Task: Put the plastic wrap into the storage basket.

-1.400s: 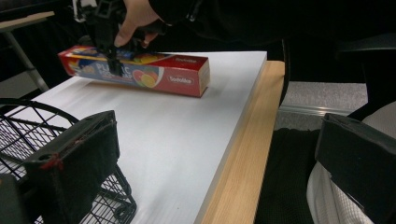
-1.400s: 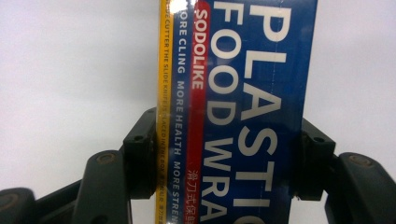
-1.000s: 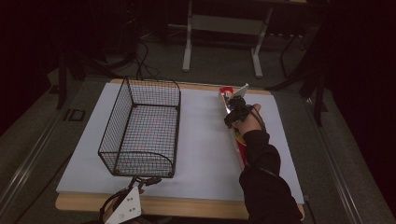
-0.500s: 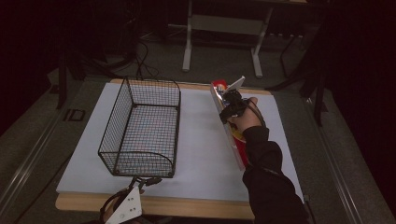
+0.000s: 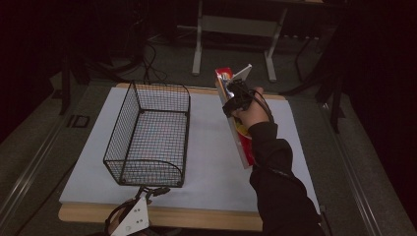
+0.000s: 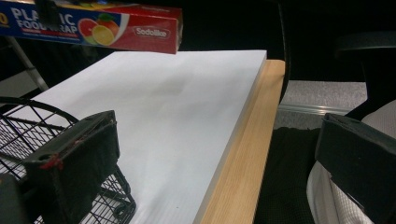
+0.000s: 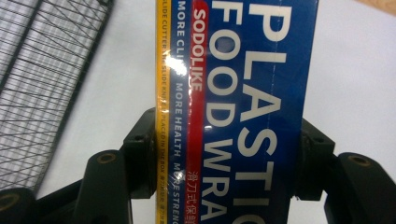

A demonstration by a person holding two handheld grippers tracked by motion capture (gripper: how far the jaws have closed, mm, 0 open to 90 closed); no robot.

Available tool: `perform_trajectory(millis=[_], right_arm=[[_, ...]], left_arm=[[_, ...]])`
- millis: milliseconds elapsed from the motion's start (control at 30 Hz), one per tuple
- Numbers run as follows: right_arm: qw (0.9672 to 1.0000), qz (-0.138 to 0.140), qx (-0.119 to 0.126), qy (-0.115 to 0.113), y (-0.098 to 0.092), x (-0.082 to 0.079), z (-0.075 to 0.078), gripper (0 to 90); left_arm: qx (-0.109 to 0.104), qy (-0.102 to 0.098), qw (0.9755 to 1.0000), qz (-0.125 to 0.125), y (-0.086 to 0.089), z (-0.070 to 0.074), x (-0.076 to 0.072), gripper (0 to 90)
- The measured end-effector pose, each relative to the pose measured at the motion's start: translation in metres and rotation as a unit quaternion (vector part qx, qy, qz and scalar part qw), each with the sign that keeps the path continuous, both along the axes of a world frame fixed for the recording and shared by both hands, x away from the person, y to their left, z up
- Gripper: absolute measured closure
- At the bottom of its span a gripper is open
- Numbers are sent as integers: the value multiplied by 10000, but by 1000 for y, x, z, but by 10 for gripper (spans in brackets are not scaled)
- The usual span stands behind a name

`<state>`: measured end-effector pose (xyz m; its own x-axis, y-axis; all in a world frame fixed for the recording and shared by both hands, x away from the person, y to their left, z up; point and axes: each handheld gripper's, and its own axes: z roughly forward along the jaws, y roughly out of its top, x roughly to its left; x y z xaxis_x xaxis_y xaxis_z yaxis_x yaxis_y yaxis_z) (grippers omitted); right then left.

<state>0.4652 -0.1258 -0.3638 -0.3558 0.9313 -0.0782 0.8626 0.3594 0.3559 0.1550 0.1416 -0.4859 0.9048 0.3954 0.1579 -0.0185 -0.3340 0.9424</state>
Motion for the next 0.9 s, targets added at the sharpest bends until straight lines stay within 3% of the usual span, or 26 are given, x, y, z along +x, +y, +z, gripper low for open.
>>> perform_trajectory(millis=[600,900], right_arm=[[9988,309,111,-357,56,-7,43,393],[9977,510,169,-422,87,-10,51,394]], left_arm=[[-14,-3,10000,-22,0,0,0,1],[-49,3,10000,-5,2,1,-1,1]])
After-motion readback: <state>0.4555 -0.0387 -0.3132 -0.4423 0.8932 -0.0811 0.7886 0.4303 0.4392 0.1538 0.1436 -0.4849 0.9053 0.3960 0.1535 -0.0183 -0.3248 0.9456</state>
